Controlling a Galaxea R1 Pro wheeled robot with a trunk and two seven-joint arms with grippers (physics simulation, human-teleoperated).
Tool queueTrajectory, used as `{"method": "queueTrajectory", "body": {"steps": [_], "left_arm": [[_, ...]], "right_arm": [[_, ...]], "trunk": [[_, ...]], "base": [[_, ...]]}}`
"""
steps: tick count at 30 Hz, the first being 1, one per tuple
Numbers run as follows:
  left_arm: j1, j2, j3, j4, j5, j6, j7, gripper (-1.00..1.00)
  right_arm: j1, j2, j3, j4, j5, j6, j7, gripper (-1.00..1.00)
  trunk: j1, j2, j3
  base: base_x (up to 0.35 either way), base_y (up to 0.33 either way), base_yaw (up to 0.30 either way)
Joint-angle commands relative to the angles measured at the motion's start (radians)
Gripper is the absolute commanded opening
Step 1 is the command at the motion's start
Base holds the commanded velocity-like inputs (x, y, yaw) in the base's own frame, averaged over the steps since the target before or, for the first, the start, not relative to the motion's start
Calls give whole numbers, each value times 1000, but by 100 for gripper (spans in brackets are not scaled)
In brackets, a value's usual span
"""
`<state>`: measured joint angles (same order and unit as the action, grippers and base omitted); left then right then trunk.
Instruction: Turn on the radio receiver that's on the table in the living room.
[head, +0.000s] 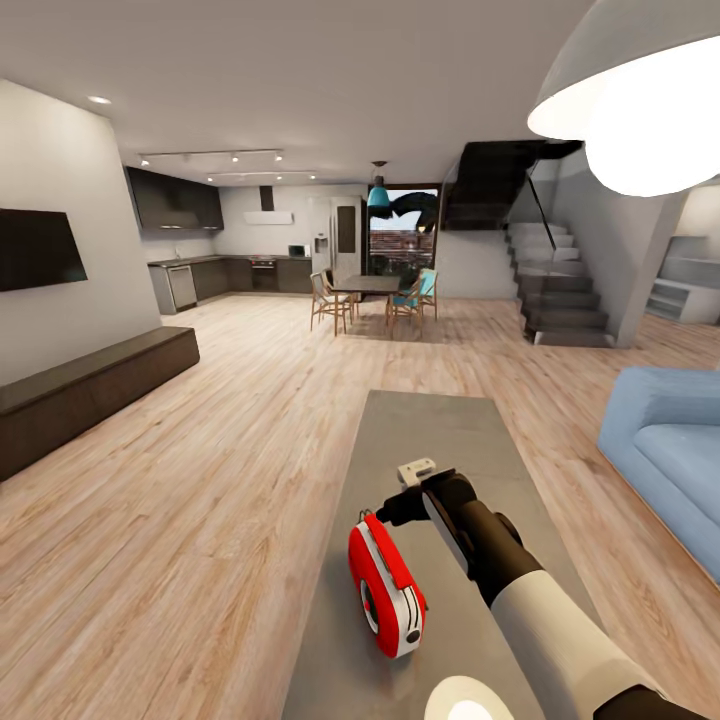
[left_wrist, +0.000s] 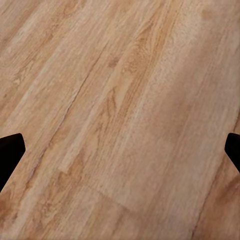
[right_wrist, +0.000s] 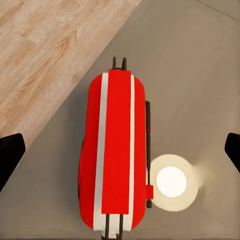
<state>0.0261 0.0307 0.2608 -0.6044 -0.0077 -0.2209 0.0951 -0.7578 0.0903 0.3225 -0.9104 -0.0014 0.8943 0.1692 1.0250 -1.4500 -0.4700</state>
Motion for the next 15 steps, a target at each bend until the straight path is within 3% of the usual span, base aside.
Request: {"method": "queueTrajectory", "body": {"steps": [1, 15], "left_arm": [[0, 0, 0, 0, 0, 0, 0, 100], [0, -1, 0, 0, 0, 0, 0, 100]], "right_arm": [[0, 0, 0, 1, 0, 0, 0, 100], [0, -2, -1, 67, 0, 3, 2, 100]], "trunk": [[0, 0, 0], [0, 0, 0]], "base": [[0, 1, 0], [0, 0, 0]]}}
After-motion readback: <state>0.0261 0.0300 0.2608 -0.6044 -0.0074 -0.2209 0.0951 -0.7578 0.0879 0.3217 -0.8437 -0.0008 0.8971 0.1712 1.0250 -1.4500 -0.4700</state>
